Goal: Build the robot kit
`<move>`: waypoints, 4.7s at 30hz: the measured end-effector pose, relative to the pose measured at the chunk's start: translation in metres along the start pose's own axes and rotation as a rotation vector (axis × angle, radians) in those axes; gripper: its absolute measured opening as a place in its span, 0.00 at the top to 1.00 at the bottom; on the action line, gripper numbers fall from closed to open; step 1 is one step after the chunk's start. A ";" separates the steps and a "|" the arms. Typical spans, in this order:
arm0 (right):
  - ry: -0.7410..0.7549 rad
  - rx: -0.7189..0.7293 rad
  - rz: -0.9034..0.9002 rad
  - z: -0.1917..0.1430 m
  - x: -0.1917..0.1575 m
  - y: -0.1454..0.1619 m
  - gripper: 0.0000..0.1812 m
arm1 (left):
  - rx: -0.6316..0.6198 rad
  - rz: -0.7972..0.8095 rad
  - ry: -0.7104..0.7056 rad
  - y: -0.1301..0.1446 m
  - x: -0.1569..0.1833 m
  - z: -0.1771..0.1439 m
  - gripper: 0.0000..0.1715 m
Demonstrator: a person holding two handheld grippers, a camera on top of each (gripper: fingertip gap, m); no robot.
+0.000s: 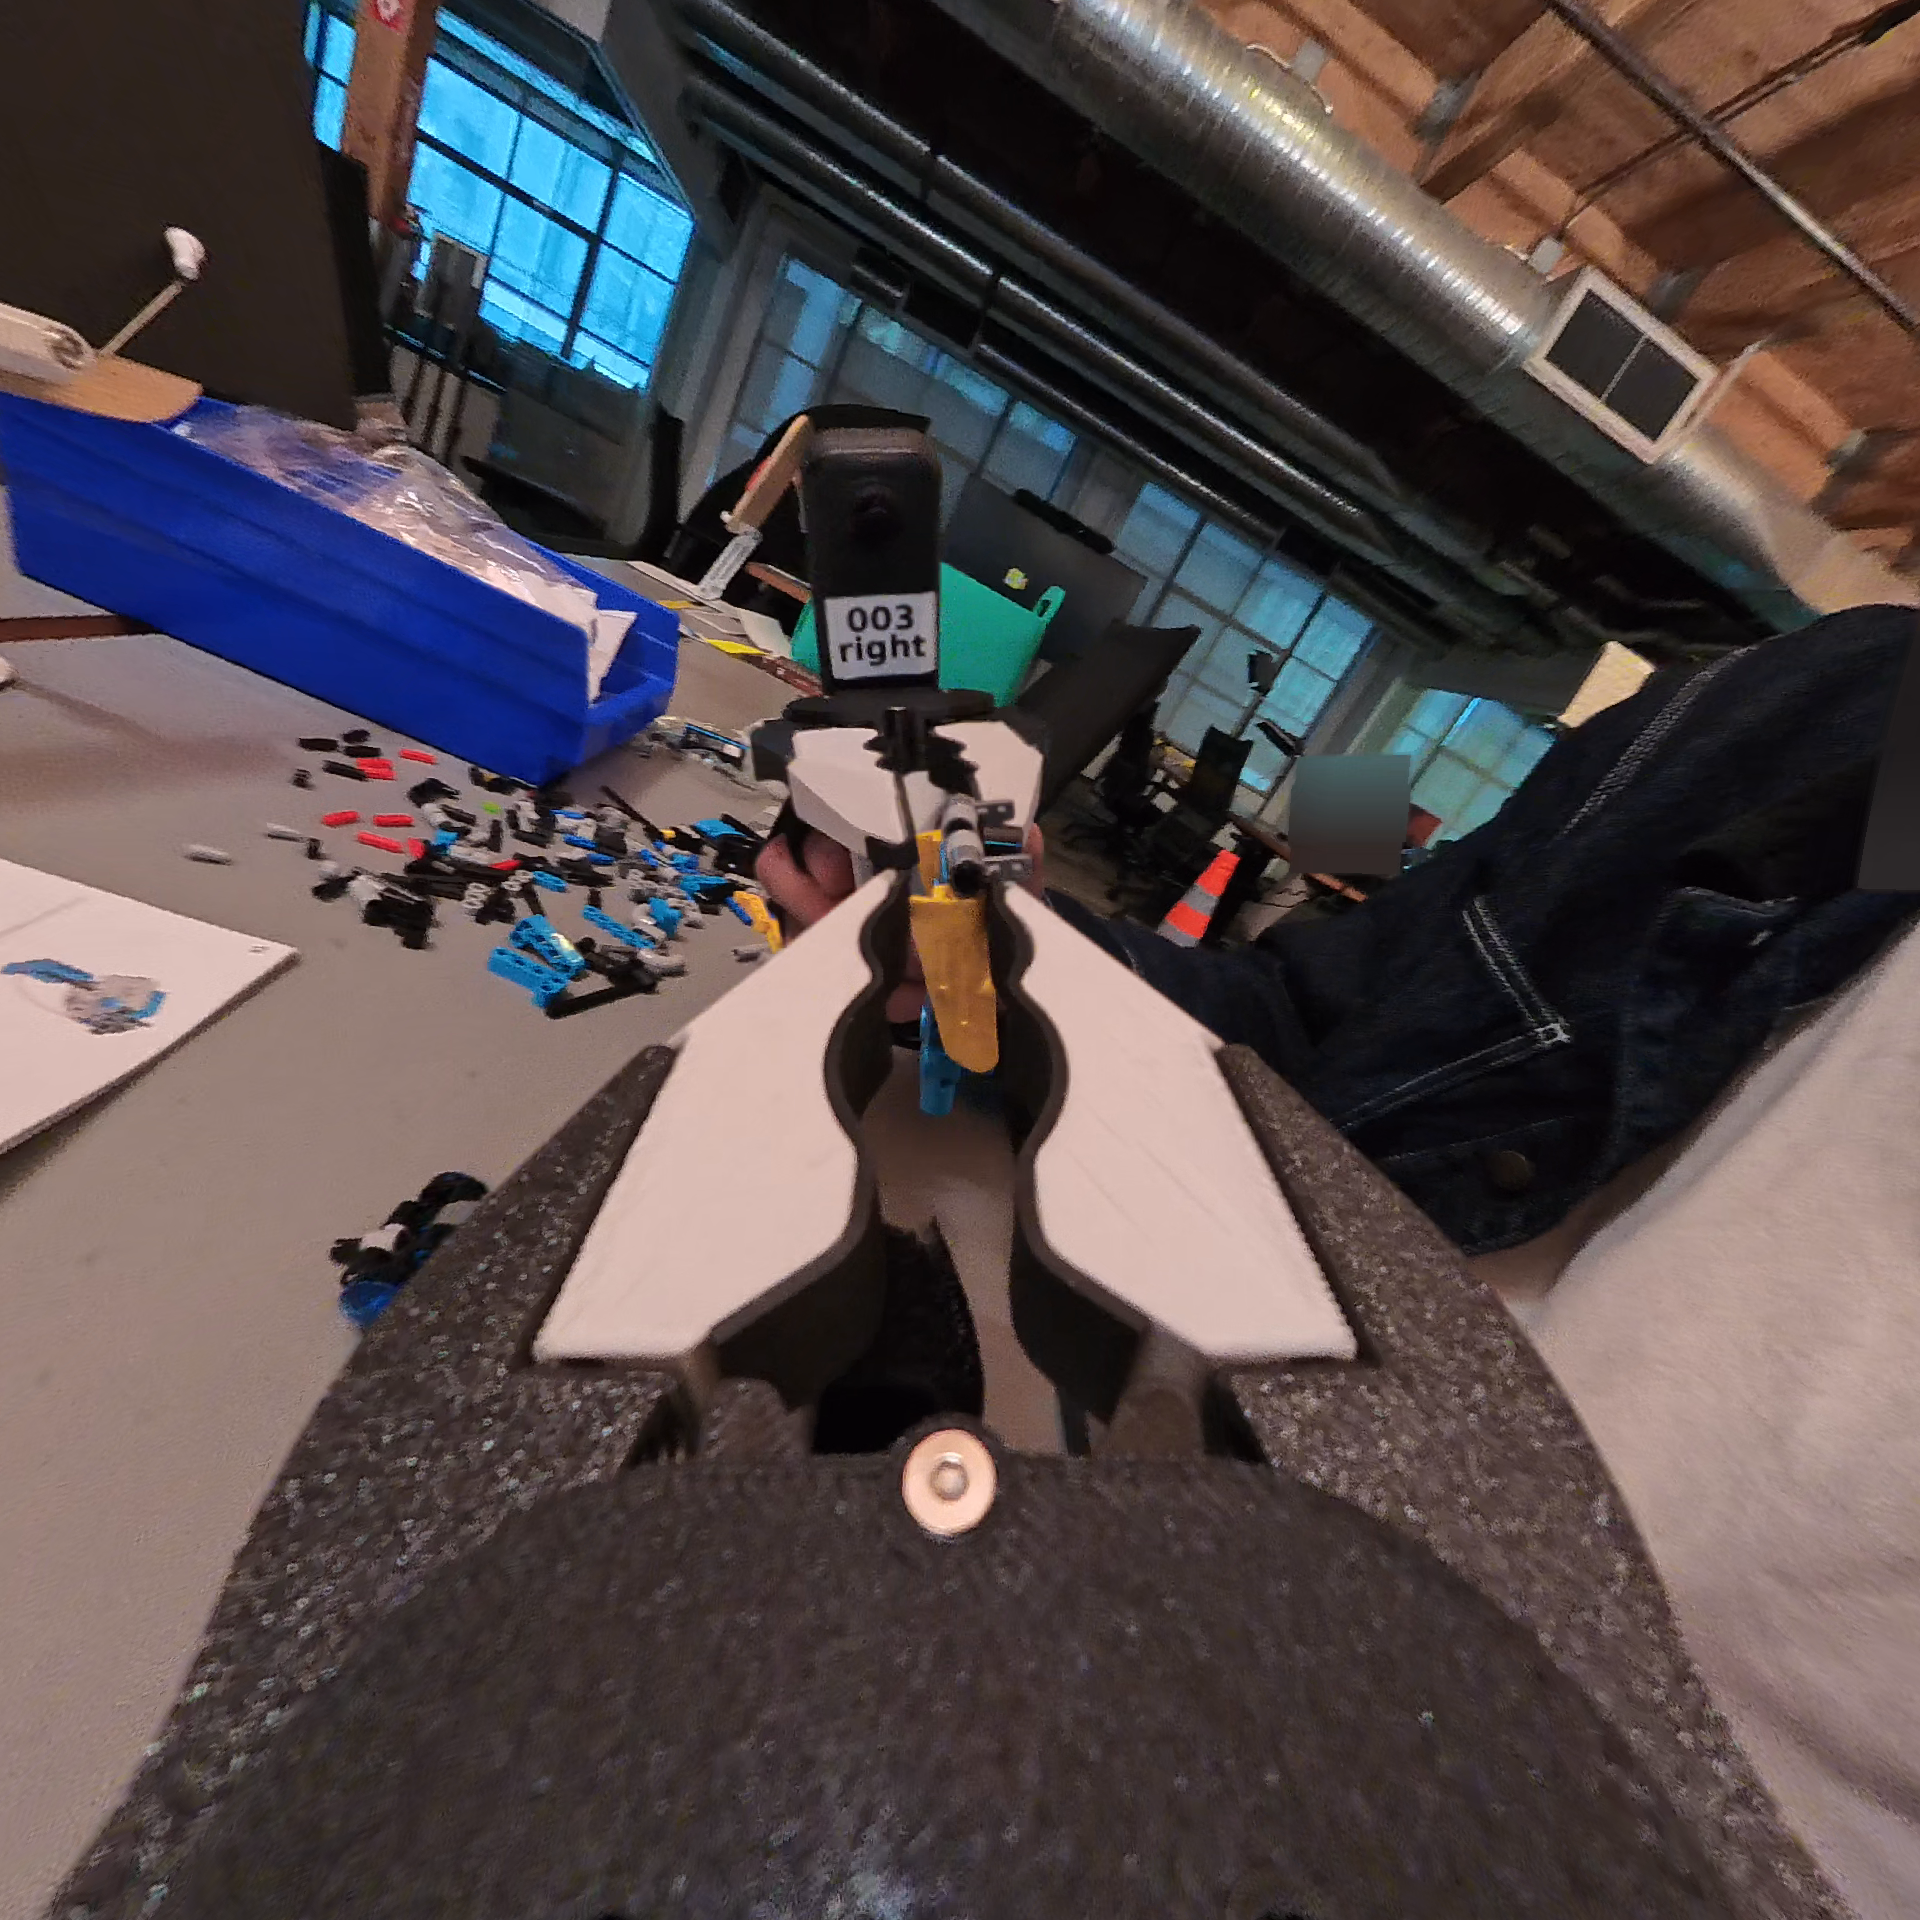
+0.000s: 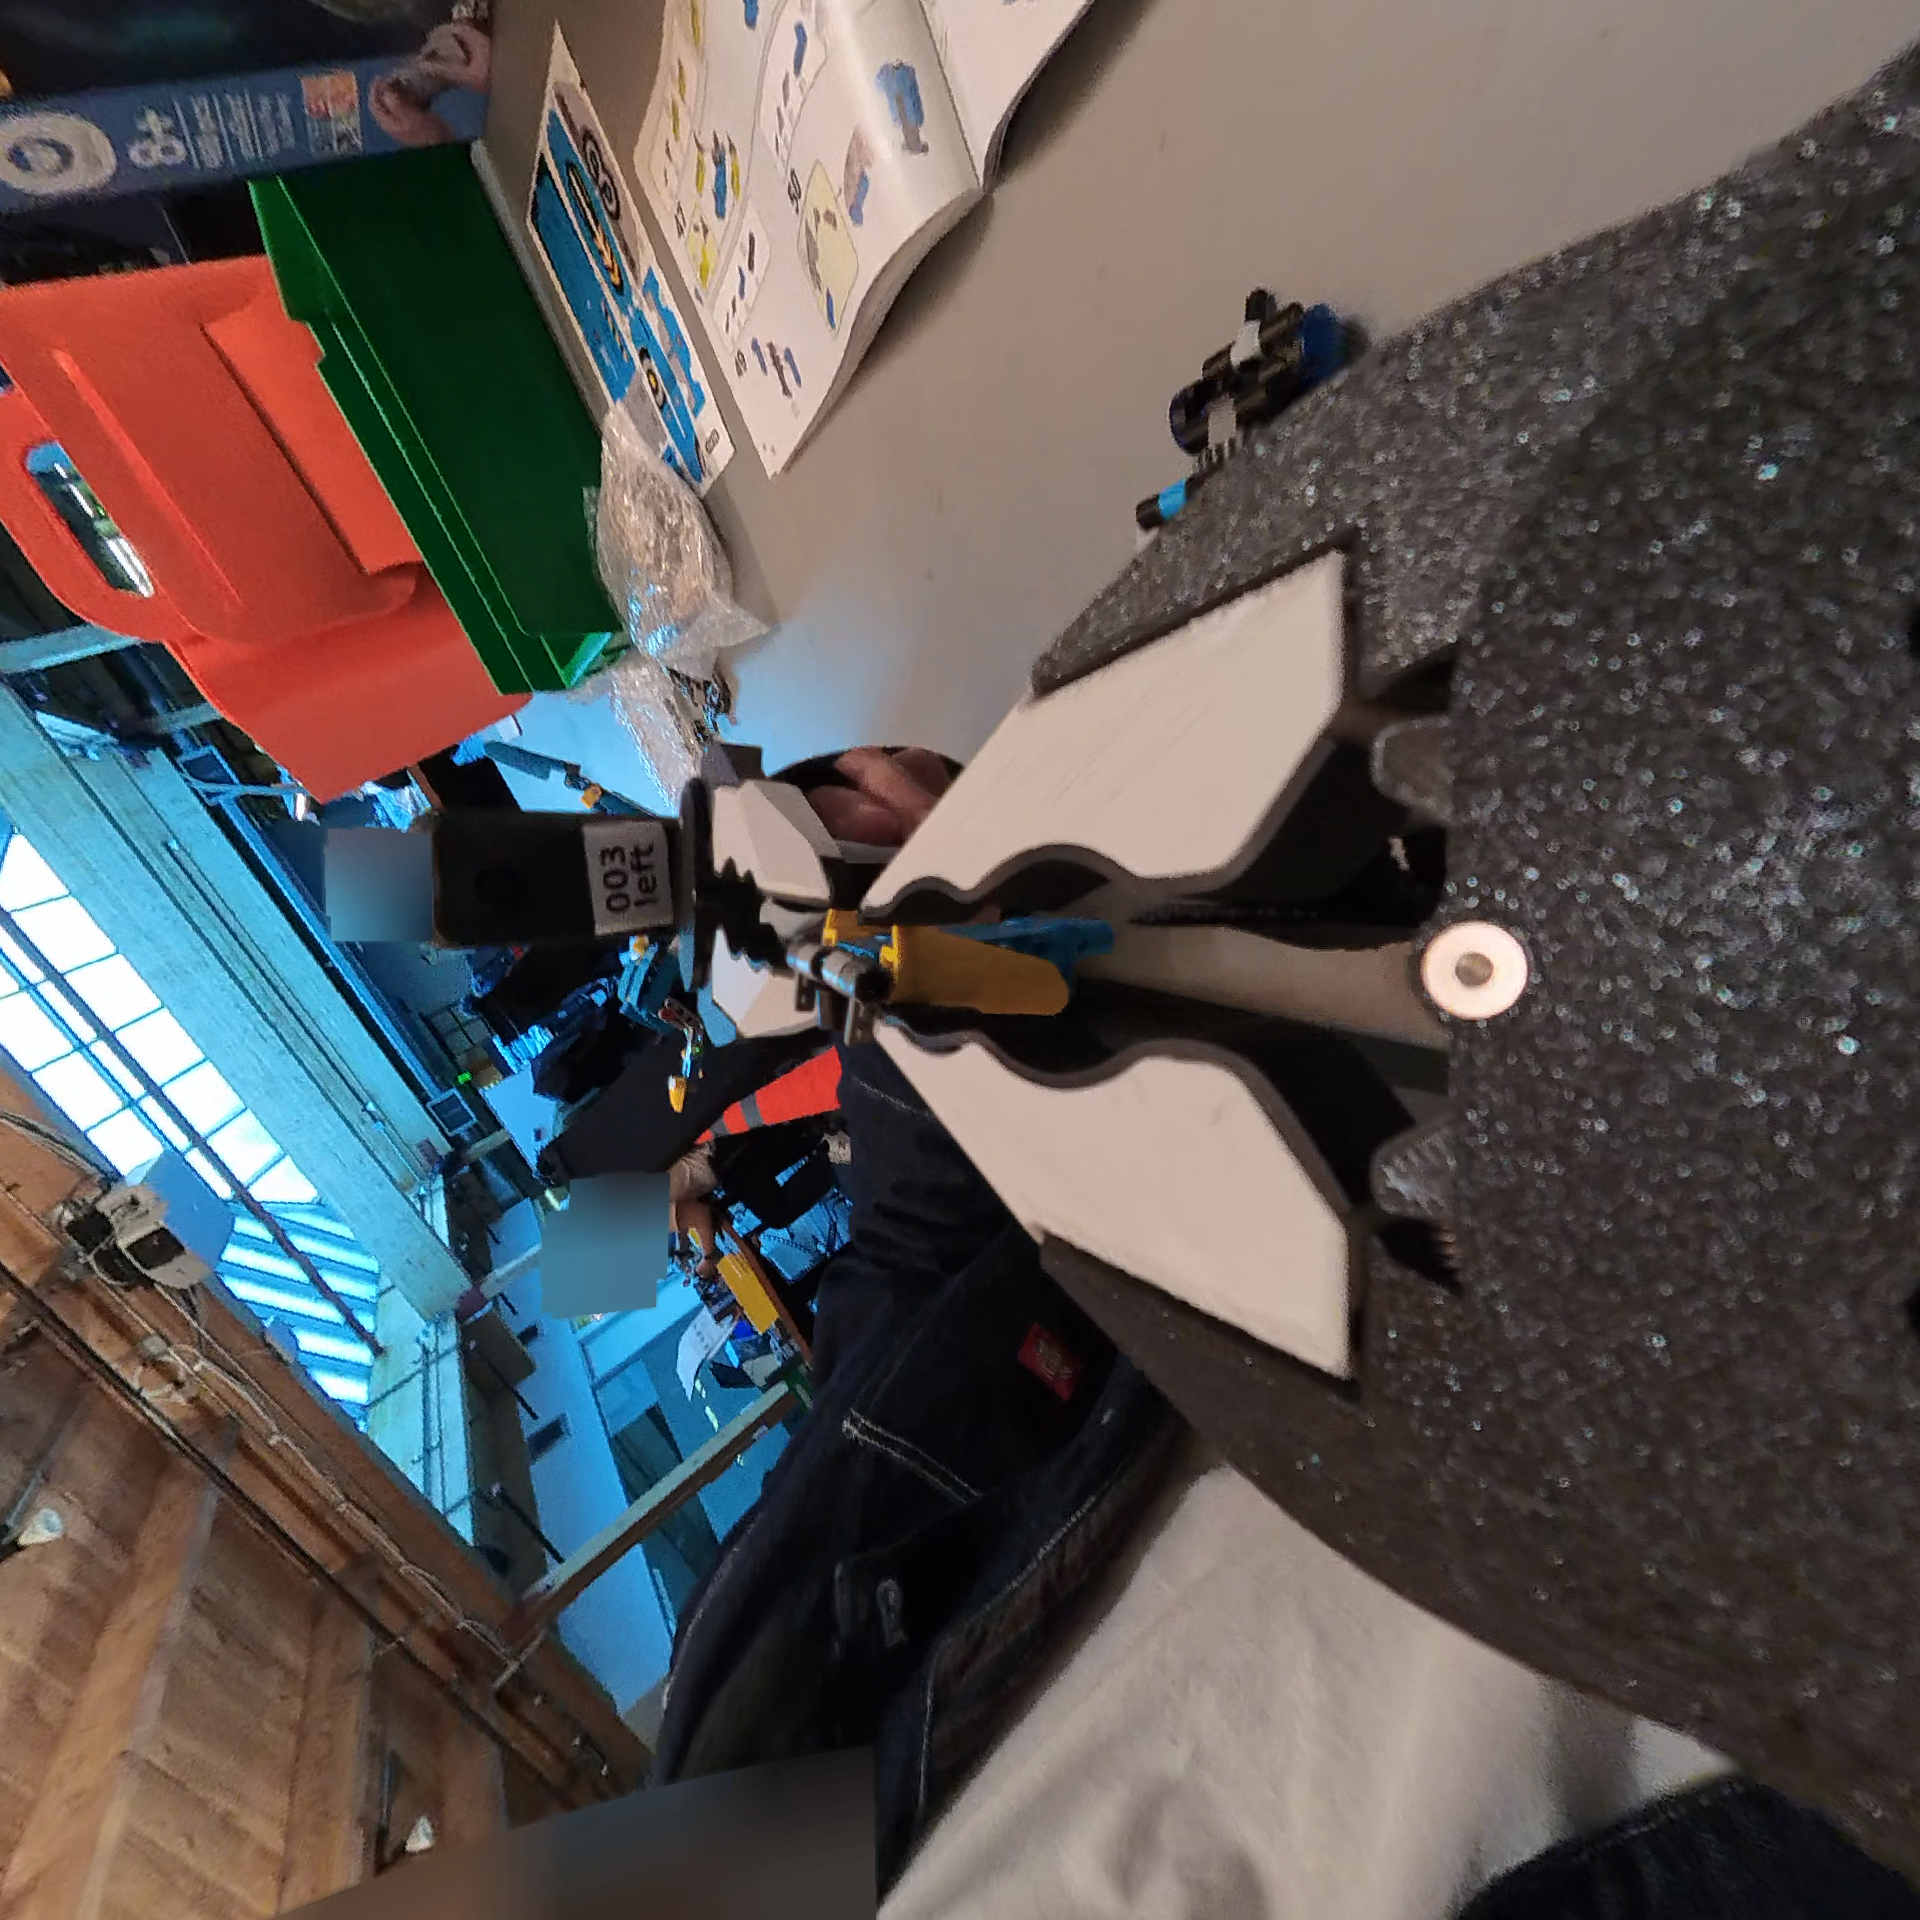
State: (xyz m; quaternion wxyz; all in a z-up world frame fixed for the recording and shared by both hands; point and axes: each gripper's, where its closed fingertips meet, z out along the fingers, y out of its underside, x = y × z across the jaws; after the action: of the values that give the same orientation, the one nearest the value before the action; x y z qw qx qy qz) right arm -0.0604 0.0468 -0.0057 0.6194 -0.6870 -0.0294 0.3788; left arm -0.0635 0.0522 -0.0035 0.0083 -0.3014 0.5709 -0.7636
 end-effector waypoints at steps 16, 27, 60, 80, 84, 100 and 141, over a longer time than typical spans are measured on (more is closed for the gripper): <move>0.124 0.107 0.080 0.013 0.026 -0.002 0.76 | 0.234 -0.044 -0.092 -0.036 -0.022 -0.023 0.92; 0.171 0.173 0.208 0.012 0.027 0.005 0.92 | 0.169 0.034 -0.177 -0.022 -0.032 -0.016 0.91; 0.203 0.192 0.157 -0.016 0.027 0.004 0.94 | -0.022 -0.113 -0.071 0.017 -0.030 0.006 0.93; 0.164 0.185 0.186 -0.009 0.023 0.008 0.95 | 0.031 -0.130 -0.024 0.012 -0.022 0.009 0.93; 0.170 0.179 0.201 -0.012 0.024 0.009 0.95 | 0.002 -0.077 -0.070 0.016 -0.025 0.011 0.93; 1.015 -0.321 0.144 -0.070 0.096 0.102 0.95 | -0.671 0.416 -0.555 0.095 -0.113 -0.016 0.77; 1.235 -0.587 0.257 -0.053 0.092 0.118 0.54 | -0.736 0.615 -0.709 0.100 -0.117 -0.021 0.90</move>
State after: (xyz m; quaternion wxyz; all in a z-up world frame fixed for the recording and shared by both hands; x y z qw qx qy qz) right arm -0.0166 0.0226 -0.1562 0.2616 -0.9137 0.3089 -0.0346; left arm -0.0107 0.0768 -0.1476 0.3144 -0.3420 0.8214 -0.3309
